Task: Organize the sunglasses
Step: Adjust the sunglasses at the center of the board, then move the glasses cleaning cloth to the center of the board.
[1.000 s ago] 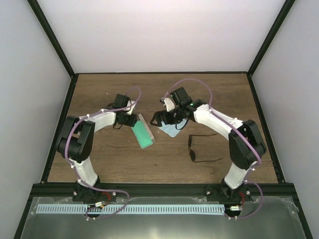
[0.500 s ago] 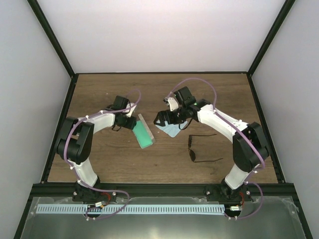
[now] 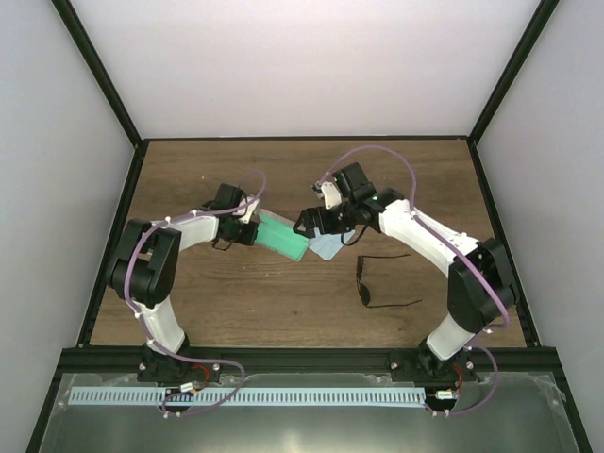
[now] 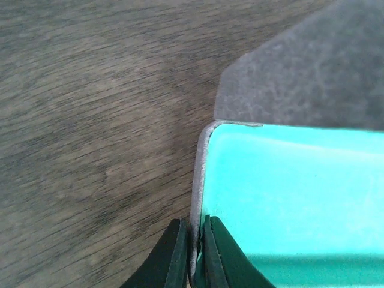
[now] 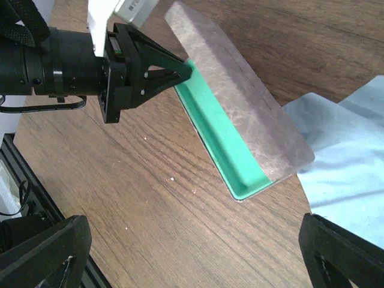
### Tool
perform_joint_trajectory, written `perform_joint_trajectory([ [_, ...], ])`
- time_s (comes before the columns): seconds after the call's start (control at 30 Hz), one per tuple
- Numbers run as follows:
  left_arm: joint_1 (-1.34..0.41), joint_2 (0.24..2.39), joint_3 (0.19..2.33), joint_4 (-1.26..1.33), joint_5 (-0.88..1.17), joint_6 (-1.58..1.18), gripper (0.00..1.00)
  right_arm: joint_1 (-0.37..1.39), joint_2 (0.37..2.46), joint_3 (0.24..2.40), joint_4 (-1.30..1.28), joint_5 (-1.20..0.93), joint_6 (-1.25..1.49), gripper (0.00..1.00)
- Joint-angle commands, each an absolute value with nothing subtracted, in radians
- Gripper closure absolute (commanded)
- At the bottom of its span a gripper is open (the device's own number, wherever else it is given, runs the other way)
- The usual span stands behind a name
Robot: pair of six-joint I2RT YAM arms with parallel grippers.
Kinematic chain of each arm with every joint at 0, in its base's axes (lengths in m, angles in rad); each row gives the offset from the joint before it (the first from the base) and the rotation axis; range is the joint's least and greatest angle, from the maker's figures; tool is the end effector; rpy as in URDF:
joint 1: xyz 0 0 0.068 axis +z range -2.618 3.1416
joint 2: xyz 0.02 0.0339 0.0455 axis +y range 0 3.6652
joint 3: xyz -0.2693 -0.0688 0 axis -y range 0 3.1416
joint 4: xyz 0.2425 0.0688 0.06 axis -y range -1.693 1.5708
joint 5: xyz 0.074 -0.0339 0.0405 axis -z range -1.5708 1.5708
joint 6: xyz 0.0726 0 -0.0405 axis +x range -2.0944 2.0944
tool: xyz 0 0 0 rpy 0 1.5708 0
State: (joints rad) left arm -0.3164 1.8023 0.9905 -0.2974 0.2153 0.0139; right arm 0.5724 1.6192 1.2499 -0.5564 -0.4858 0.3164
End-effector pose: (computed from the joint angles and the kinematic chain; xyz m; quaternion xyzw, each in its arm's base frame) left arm 0.3342 -0.1257 0.1112 0.1834 0.9506 -0.1377 0.2091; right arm 0.2876 0.2256 0.2405 -0.1931 0.9033 0.3382 0.1797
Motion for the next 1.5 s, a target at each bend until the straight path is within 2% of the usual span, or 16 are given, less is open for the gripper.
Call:
perform_joint_trajectory([
  [0.0,-0.303,1.794,0.939,-0.286,0.220,-0.024,0.95,0.571,1.574,1.249,-0.571,-0.458,0.340,0.03],
  [0.27,-0.275,1.662,0.877,-0.309,0.077,-0.150,0.96,0.555,1.656,1.297,-0.572,-0.315,0.412,0.05],
  [0.37,-0.275,1.628,0.881,-0.307,0.001,-0.225,0.96,0.555,1.696,1.318,-0.567,-0.237,0.447,0.09],
  [0.47,-0.275,1.631,0.905,-0.302,-0.058,-0.287,0.96,0.555,1.735,1.348,-0.570,-0.186,0.466,0.23],
  [0.53,-0.275,1.652,0.953,-0.318,-0.105,-0.328,0.95,0.555,1.773,1.376,-0.587,-0.179,0.462,0.36],
  [0.63,-0.275,1.689,1.012,-0.323,-0.138,-0.369,0.88,0.555,1.797,1.377,-0.594,-0.183,0.454,0.60],
  [0.7,-0.277,1.721,1.060,-0.325,-0.135,-0.383,0.79,0.555,1.816,1.376,-0.603,-0.173,0.432,0.69],
  [0.87,-0.284,1.738,1.087,-0.334,-0.127,-0.451,0.55,0.535,1.817,1.346,-0.643,-0.137,0.393,0.73],
  [0.93,-0.289,1.708,1.056,-0.320,-0.126,-0.466,0.41,0.522,1.798,1.298,-0.628,-0.147,0.391,0.75],
  [1.0,-0.295,1.674,1.029,-0.325,-0.126,-0.470,0.33,0.520,1.796,1.271,-0.643,-0.164,0.396,0.76],
  [1.27,-0.311,1.538,0.899,-0.300,-0.109,-0.439,0.31,0.533,1.783,1.110,-0.545,-0.240,0.486,0.84],
  [1.47,-0.313,1.470,0.874,-0.299,-0.083,-0.433,0.30,0.601,1.826,1.087,-0.526,-0.216,0.503,0.90],
])
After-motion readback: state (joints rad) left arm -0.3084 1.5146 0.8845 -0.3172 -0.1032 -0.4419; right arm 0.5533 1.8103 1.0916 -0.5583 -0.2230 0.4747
